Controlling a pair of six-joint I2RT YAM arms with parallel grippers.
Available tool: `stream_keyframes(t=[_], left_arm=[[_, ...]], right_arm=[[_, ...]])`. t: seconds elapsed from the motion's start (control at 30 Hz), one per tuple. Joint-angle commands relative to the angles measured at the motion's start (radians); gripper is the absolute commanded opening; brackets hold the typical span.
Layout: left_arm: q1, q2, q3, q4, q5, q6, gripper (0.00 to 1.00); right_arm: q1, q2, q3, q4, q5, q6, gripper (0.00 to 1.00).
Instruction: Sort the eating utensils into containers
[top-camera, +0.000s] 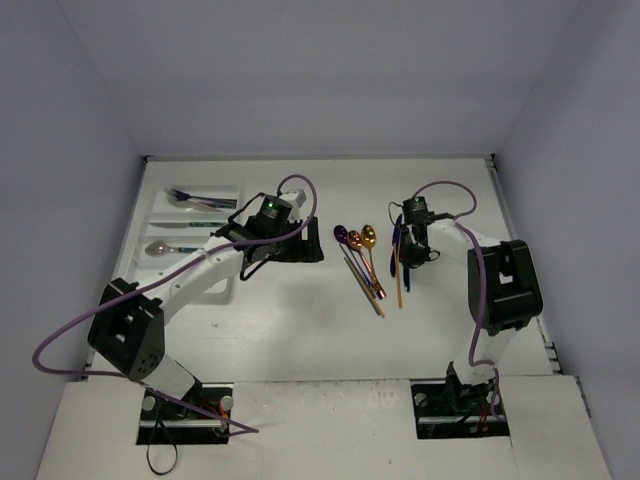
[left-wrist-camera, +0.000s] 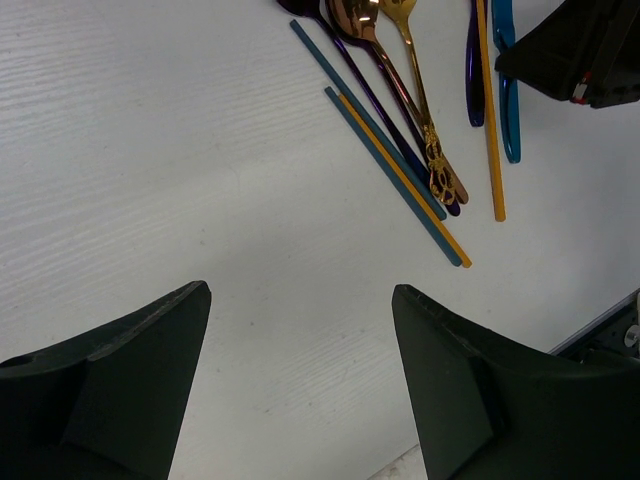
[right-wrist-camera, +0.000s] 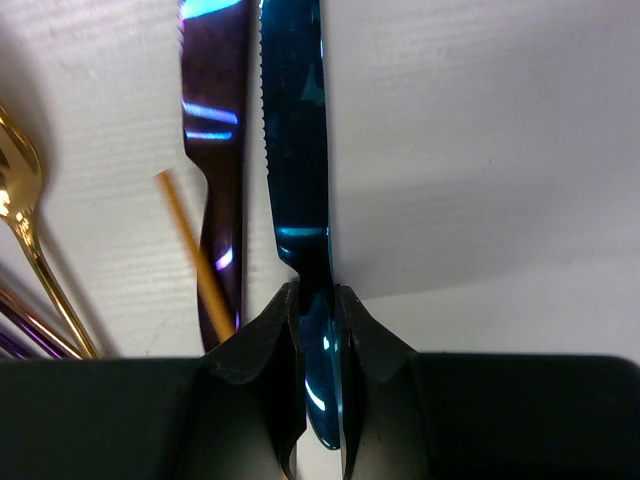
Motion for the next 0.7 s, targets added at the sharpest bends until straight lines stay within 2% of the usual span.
stream_keyframes(t=[0.0, 0.33, 0.53, 0.67], left_arm=[[-0.003, -0.010, 0.067, 0.076, 0.026, -0.039, 0.72], [-0.003, 0.028, 0.069, 0.170, 0.078, -0.106, 0.72], [-0.003, 0.063, 0.054, 0.365, 0.144, -0.183, 0.72], [-0.003, 0.105, 0.084, 0.469, 0.172, -0.214, 0.72]], right_arm=[[0.008, -0.092, -0.030, -0.071, 0.004, -0.002, 0.00], [0.012, -0.208, -0.038, -0.064, 0.011, -0.018, 0.00], [0.027, -0.253, -0.018, -0.063, -0.033, -0.039, 0.00], [0.054, -0.298, 0.002, -0.065, -0.155, -0.060, 0.00]])
